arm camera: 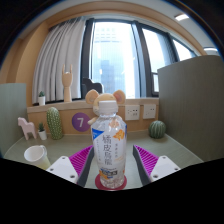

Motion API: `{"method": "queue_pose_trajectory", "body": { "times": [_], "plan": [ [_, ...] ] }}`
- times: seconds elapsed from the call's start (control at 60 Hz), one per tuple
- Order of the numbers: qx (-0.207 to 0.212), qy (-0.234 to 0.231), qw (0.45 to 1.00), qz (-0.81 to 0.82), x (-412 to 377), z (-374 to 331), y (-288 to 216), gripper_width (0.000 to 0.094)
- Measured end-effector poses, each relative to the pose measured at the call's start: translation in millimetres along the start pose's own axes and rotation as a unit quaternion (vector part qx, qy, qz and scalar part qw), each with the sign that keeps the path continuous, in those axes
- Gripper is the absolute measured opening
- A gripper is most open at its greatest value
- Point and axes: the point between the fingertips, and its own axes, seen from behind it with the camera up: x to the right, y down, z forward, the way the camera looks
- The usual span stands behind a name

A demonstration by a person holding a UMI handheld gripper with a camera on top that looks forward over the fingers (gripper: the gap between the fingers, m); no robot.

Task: Pour water

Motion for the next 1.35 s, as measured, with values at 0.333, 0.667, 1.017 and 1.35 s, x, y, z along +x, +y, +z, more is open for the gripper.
{"method": "queue_pose_trajectory", "body": {
  "times": [0.333, 0.667, 1.017, 1.35],
  "plan": [
    [-0.018, 0.008, 1.0, -0.008, -40, -101, 34, 0.0823],
    [-0.031, -0.035, 0.999, -0.016, -115, -182, 32, 0.0849],
    [0.012, -0.044, 0.999, -0.017, -127, -226, -33, 0.0846],
    [0.017, -0.046, 0.999, -0.008, -126, -239, -42, 0.0837]
  ]
}}
